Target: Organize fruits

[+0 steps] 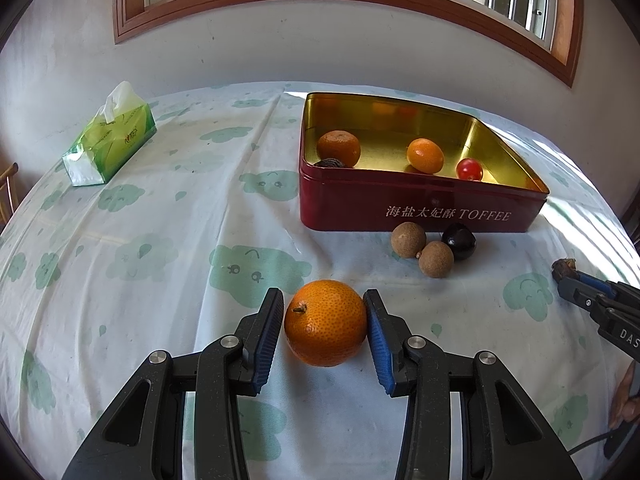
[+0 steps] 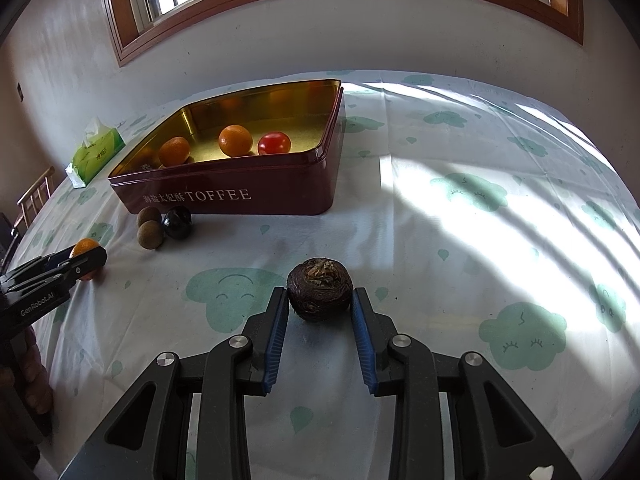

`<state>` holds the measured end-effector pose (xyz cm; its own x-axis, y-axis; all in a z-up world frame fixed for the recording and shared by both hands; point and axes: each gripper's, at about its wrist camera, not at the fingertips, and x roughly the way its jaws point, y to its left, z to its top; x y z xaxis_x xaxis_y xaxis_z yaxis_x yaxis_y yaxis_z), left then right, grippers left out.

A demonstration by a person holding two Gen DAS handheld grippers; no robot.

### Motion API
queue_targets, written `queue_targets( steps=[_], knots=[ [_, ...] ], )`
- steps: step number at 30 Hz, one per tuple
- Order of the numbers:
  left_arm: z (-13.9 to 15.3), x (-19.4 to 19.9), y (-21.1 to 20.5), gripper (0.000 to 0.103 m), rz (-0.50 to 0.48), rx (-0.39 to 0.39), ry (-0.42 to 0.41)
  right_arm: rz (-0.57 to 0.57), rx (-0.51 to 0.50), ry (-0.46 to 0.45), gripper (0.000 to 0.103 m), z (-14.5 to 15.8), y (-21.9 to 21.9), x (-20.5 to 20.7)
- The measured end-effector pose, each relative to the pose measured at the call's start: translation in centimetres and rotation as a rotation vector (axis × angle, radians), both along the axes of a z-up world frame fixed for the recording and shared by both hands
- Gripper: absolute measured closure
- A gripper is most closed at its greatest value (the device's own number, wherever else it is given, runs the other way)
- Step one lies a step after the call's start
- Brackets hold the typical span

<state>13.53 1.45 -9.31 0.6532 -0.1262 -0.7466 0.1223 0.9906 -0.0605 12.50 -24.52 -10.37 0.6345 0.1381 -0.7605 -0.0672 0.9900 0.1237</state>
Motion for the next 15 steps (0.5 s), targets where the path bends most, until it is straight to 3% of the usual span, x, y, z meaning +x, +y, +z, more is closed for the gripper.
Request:
queue_targets(
  steps=[6, 15],
  knots=[
    [0.6, 0.0, -0.8, 0.061, -0.003, 0.047, -0.042, 0.005, 0.019, -0.013, 0.073, 0.7, 0.2, -0.6],
    [3.0, 0.9, -1.0, 0.061, -0.016, 0.048, -0.095, 0.038, 0.030, -0.072, 0.073, 3.4, 1.3, -0.7]
  ],
)
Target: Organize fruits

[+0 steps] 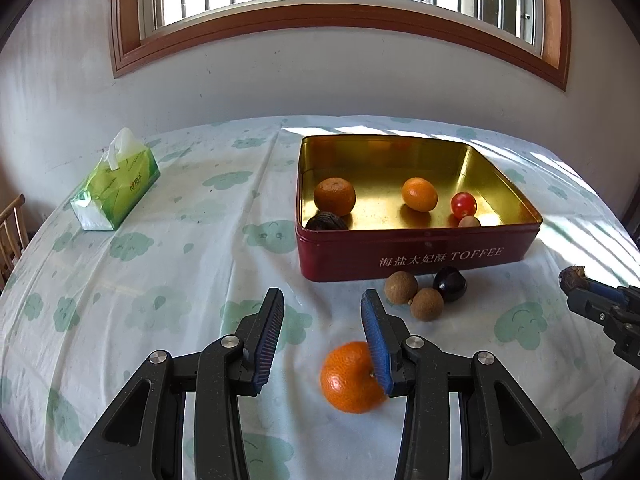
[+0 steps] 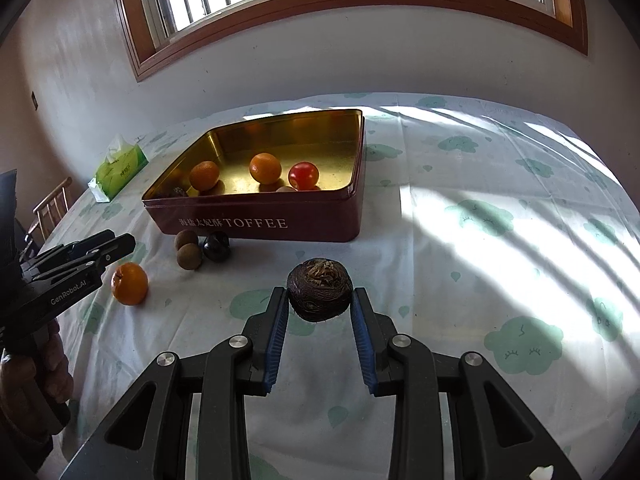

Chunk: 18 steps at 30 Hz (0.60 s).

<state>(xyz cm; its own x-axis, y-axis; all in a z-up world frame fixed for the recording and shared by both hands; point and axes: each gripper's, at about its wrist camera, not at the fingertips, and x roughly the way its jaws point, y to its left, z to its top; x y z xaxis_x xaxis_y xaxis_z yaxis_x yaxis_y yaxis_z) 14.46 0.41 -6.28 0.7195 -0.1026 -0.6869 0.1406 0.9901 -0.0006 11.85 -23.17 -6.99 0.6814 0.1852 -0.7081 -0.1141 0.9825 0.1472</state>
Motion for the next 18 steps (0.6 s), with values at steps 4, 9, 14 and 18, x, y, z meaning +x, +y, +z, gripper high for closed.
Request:
queue_targets(
  steps=[4, 9, 14, 18],
  knots=[
    [1.4, 0.8, -0.6, 0.061, -0.012, 0.016, -0.029, 0.014, 0.000, -0.032, 0.073, 1.4, 0.5, 0.6],
    [2.7, 2.4, -1.3, 0.061, -0.023, 0.027, -0.053, 0.022, -0.002, -0.055, 0.073, 2.6, 0.9, 2.1],
    [3.6, 4.6, -2.2, 0.061, -0.037, 0.014, -0.058, 0.032, -0.003, -0.077, 0.073, 3.3, 1.6, 4.2],
    [3.5, 6.6, -3.3, 0.061, -0.047, 0.027, -0.059, 0.029, -0.007, -0.076, 0.073, 3.0, 1.9, 6.7]
  ],
)
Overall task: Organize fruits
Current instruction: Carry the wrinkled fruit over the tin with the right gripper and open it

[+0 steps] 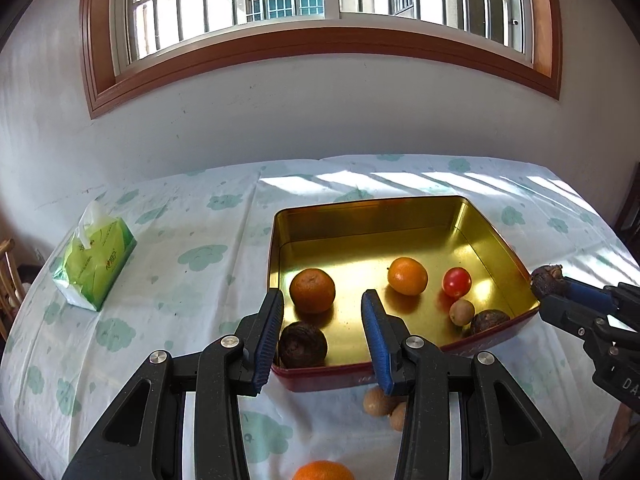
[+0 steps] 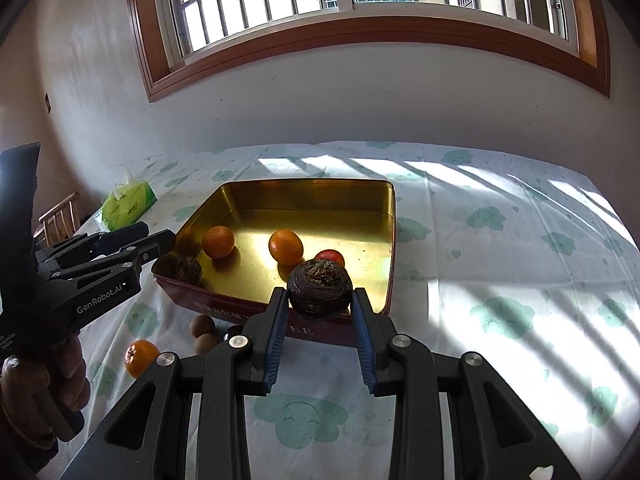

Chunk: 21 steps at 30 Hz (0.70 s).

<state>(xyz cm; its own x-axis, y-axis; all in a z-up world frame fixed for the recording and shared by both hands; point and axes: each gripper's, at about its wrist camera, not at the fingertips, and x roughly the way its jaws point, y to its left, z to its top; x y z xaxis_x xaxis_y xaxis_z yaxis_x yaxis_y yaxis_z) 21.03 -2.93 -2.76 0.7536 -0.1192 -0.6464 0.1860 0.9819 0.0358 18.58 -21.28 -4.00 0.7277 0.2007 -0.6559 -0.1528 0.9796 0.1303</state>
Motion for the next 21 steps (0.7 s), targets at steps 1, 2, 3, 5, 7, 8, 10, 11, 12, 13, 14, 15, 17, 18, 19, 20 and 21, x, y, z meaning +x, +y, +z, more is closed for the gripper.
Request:
queue_targets(
  steps=[1, 2, 3, 5, 7, 8, 10, 11, 12, 13, 14, 15, 17, 18, 19, 20, 21],
  knots=[
    [-0.1, 0.5, -0.2, 0.061, -0.001, -0.002, 0.003, -0.004, 0.001, 0.007, 0.073, -0.3, -0.1, 0.6],
    [-0.2, 1.0, -0.3, 0.061, -0.001, -0.004, 0.006, -0.007, 0.003, 0.014, 0.073, -0.6, -0.1, 1.2],
    [-0.4, 1.5, -0.4, 0.061, -0.001, -0.003, 0.010, -0.010, 0.001, 0.019, 0.073, -0.8, -0.1, 1.8],
    [-0.9, 2.5, -0.5, 0.061, 0.002, 0.001, 0.026, -0.015, -0.002, 0.028, 0.073, -1.3, -0.1, 2.7],
    [-1.3, 3.4, -0.4, 0.061, 0.003, -0.006, 0.046, -0.016, 0.000, 0.040, 0.073, -1.7, -0.2, 3.4],
    [-1.5, 3.8, -0.3, 0.061, 0.007, -0.010, 0.052, -0.017, -0.002, 0.042, 0.073, -1.9, -0.1, 3.7],
    [-1.9, 4.3, -0.2, 0.061, 0.006, -0.015, 0.062, -0.016, -0.008, 0.047, 0.073, -2.2, -0.1, 4.2],
    [-2.1, 4.5, -0.2, 0.061, 0.004, -0.016, 0.065, -0.013, -0.008, 0.049, 0.073, -2.4, -0.1, 4.3],
    [-2.2, 4.7, -0.2, 0.061, 0.004, -0.013, 0.065, -0.011, -0.009, 0.051, 0.073, -2.5, 0.0, 4.4],
    [-2.3, 4.8, -0.2, 0.061, 0.004, -0.009, 0.066, -0.011, -0.011, 0.052, 0.073, -2.6, 0.0, 4.5],
    [-2.4, 5.0, -0.2, 0.061, 0.003, -0.006, 0.068, -0.011, -0.013, 0.052, 0.073, -2.8, 0.0, 4.6],
    [-2.5, 5.0, -0.2, 0.061, 0.001, -0.005, 0.069, -0.011, -0.014, 0.052, 0.073, -2.8, 0.1, 4.6],
    [-2.6, 5.2, -0.2, 0.061, -0.002, -0.004, 0.074, -0.010, -0.014, 0.053, 0.073, -2.9, 0.1, 4.7],
    [-2.7, 5.2, -0.2, 0.061, -0.004, -0.004, 0.076, -0.010, -0.015, 0.053, 0.073, -2.9, 0.1, 4.7],
    [-2.7, 5.2, -0.2, 0.061, -0.006, -0.005, 0.077, -0.011, -0.015, 0.053, 0.073, -2.9, 0.1, 4.7],
    [-2.7, 5.2, -0.2, 0.061, -0.010, -0.006, 0.075, -0.013, -0.015, 0.051, 0.073, -2.9, 0.0, 4.7],
    [-2.7, 5.2, -0.2, 0.061, -0.014, -0.006, 0.074, -0.014, -0.012, 0.048, 0.073, -2.8, 0.0, 4.6]
  ],
)
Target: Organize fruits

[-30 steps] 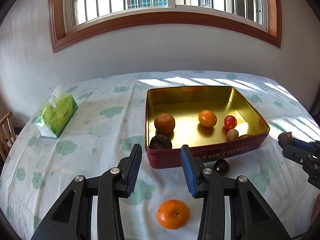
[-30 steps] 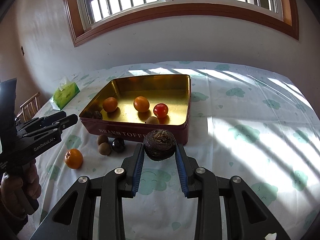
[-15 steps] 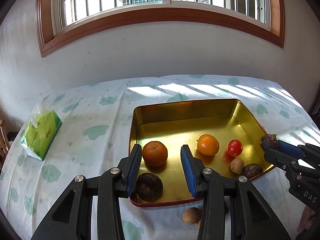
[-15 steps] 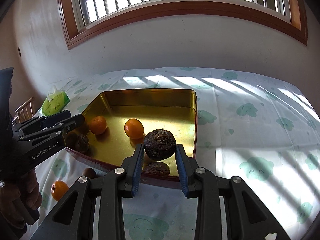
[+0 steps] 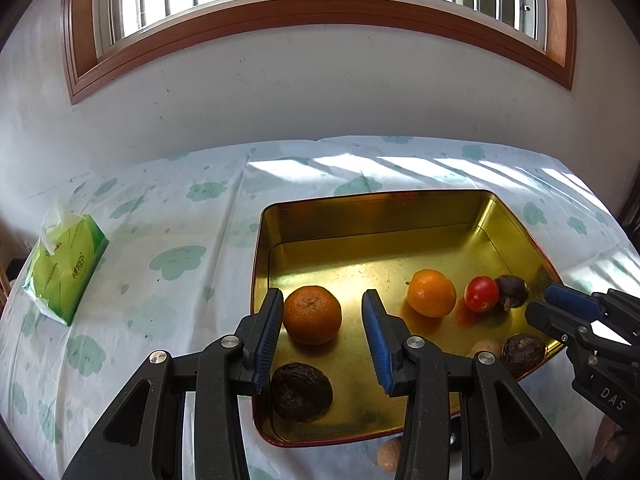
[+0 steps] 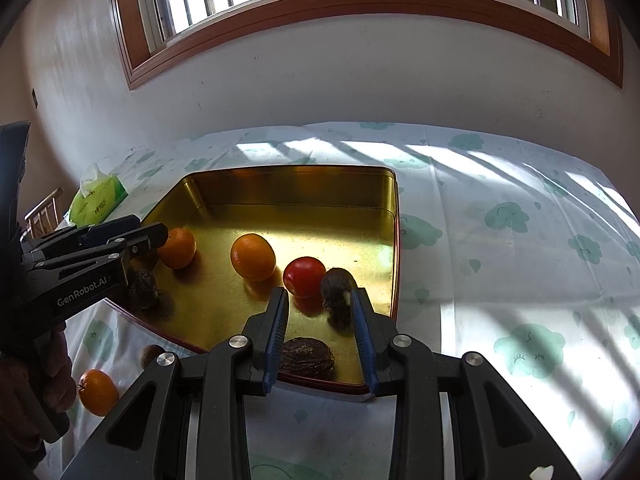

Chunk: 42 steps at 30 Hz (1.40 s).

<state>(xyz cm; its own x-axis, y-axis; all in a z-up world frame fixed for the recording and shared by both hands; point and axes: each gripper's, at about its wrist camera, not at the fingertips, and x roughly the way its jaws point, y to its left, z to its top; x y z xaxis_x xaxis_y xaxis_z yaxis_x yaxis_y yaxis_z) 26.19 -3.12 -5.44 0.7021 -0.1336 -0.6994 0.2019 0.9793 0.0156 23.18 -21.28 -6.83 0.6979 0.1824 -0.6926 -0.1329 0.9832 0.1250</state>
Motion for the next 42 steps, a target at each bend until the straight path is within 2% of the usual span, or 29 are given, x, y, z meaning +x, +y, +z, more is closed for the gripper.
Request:
queue_targets(
  steps=[7, 11, 14, 18, 23, 26, 28, 29, 33, 36, 39, 42],
  knots=[
    [1.1, -1.8, 1.4, 0.061, -0.031, -0.035, -0.016, 0.021, 0.033, -0.034, 0.072, 1.1, -0.2, -3.0],
    [1.9, -5.5, 4.0, 0.060, -0.052, -0.117, 0.002, 0.054, 0.066, -0.048, 0.071, 1.6, -0.1, -5.9],
    [1.1, -9.1, 5.7, 0.052, -0.060, -0.151, 0.041, 0.079, 0.087, -0.035, 0.071, 1.1, 0.1, -7.6],
    [-0.7, -12.1, 6.2, 0.049, -0.060, -0.110, 0.075, 0.128, 0.100, -0.001, 0.071, 0.0, 1.3, -9.2],
    [-2.9, -11.1, 5.6, 0.034, -0.062, -0.142, 0.123, 0.157, 0.104, 0.043, 0.071, -1.2, 2.5, -9.8],
    [-3.6, -10.4, 4.6, 0.032, -0.087, -0.140, 0.130, 0.162, 0.097, 0.044, 0.067, -1.3, 2.7, -9.8],
    [-4.0, -10.4, 4.0, 0.051, -0.154, -0.196, 0.149, 0.160, 0.098, 0.041, 0.067, -1.2, 2.6, -9.8],
    [-3.9, -10.8, 4.0, 0.067, -0.199, -0.248, 0.134, 0.157, 0.099, 0.041, 0.067, -1.3, 2.5, -9.7],
    [-3.2, -10.8, 3.6, 0.067, -0.184, -0.227, 0.106, 0.145, 0.113, 0.052, 0.066, -1.8, 2.0, -9.4],
    [-0.6, -10.1, 3.9, 0.067, -0.174, -0.235, 0.040, 0.141, 0.114, 0.053, 0.066, -2.2, 1.9, -9.5],
    [1.9, -8.2, 3.7, 0.067, -0.157, -0.218, -0.016, 0.132, 0.122, 0.059, 0.066, -2.5, 1.7, -9.5],
    [3.5, -5.4, 3.2, 0.066, -0.144, -0.221, -0.033, 0.137, 0.119, 0.050, 0.066, -2.4, 1.8, -9.6]
  ],
)
